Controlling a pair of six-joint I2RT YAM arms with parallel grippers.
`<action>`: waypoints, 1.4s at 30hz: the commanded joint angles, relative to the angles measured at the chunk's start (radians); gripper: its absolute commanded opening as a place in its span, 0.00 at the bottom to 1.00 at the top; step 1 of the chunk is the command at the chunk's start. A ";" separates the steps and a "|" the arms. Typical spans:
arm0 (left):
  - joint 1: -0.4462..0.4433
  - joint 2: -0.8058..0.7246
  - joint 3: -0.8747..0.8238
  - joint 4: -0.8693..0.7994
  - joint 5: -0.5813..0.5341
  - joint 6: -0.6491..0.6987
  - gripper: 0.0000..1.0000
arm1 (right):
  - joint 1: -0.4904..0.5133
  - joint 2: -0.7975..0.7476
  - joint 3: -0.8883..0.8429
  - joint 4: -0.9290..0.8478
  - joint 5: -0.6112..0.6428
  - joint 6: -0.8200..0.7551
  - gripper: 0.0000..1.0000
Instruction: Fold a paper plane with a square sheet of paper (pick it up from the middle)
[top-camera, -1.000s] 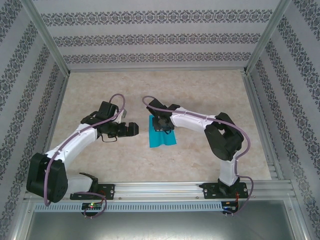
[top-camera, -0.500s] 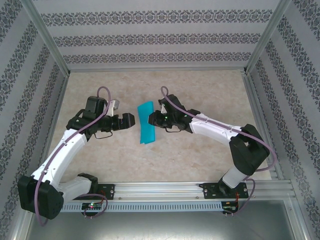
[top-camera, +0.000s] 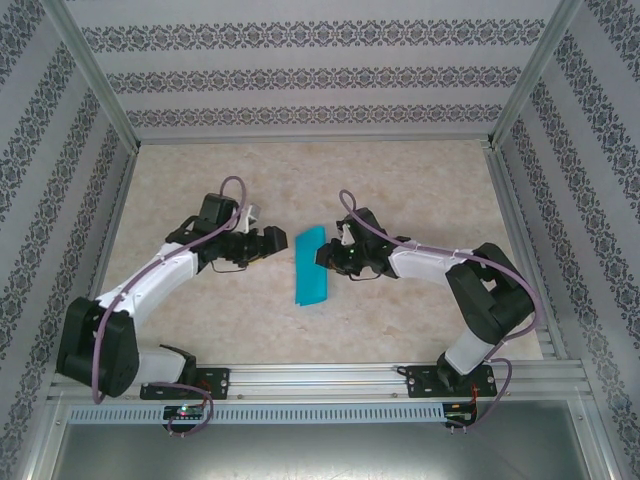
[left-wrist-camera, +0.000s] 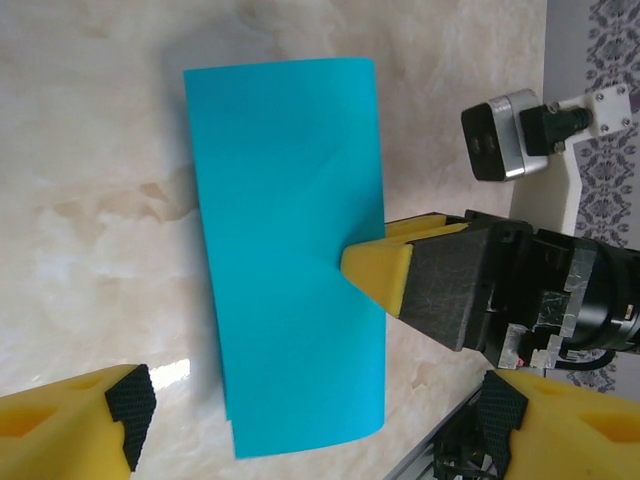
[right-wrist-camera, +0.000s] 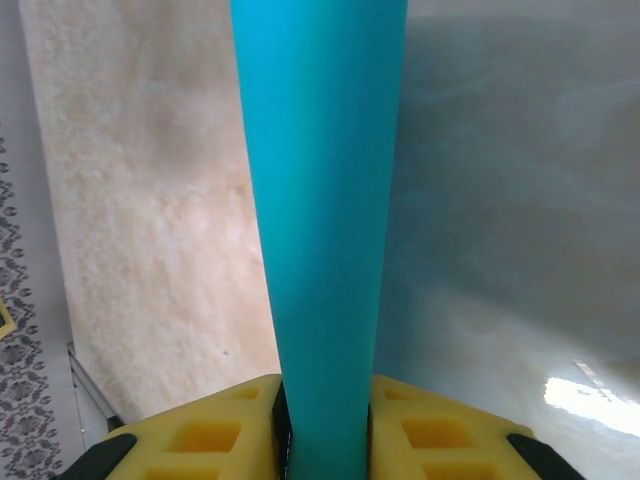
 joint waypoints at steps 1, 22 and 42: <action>-0.064 0.076 0.038 0.082 -0.016 -0.034 0.82 | -0.019 0.023 -0.035 0.061 -0.045 -0.036 0.26; -0.217 0.389 0.111 0.164 -0.138 -0.063 0.44 | -0.056 0.042 -0.096 0.090 -0.035 -0.052 0.29; -0.220 0.360 0.157 0.051 -0.190 -0.003 0.43 | -0.050 0.053 -0.102 0.092 0.026 -0.007 0.32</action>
